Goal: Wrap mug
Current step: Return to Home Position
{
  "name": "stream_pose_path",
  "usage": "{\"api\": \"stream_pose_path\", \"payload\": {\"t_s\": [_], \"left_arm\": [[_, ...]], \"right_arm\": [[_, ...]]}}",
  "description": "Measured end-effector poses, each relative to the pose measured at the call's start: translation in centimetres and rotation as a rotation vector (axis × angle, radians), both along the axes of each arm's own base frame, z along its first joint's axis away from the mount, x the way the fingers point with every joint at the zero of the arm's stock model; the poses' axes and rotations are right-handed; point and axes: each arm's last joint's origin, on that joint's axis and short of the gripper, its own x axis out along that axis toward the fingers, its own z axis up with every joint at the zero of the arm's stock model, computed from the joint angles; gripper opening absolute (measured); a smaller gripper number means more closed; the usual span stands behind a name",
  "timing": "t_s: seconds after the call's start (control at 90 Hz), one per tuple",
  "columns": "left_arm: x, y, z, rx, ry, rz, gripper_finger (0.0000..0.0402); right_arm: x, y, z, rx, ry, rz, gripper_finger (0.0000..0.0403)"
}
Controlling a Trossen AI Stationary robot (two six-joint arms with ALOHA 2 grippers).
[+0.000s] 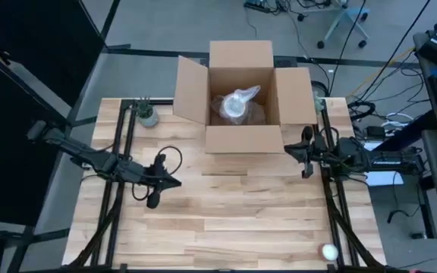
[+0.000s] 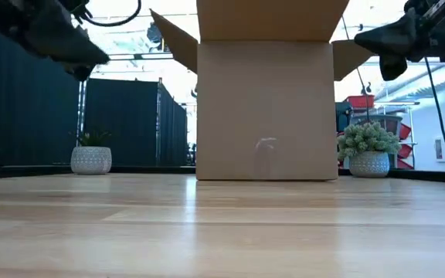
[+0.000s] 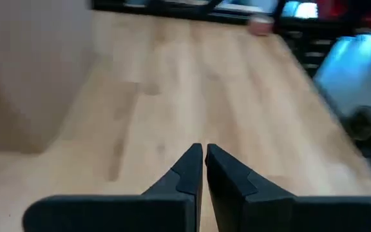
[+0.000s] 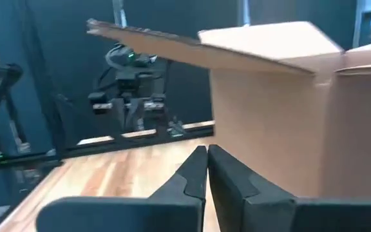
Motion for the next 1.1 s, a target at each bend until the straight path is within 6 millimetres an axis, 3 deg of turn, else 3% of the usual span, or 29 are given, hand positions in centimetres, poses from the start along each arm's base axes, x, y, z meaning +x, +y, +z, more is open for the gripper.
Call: {"api": "stream_pose_path", "payload": {"t_s": [0.222,0.511,0.667,0.833,1.1], "left_arm": [[-2.2,0.5,-1.3,-0.087,-0.163,-0.106,0.0010],[-5.2,1.6,-3.5,-0.116,-0.280,-0.176,0.0010],[-6.4,2.6,-4.2,-0.088,-0.277,-0.086,0.0010],[-6.9,3.5,-3.3,-0.010,-0.399,-0.006,0.0010],[-6.8,4.0,-3.4,-0.033,-0.385,0.018,0.0010]], "right_arm": [[-0.2,0.5,-3.5,0.070,0.016,0.128,0.0000],[-0.3,0.5,-3.2,0.009,-0.006,0.096,0.0000],[-0.3,0.5,-3.2,0.001,-0.006,0.095,0.0000],[-0.3,0.3,-3.3,-0.019,0.009,0.045,0.0000],[-0.3,0.3,-4.0,-0.003,0.075,0.033,0.0000]]}}
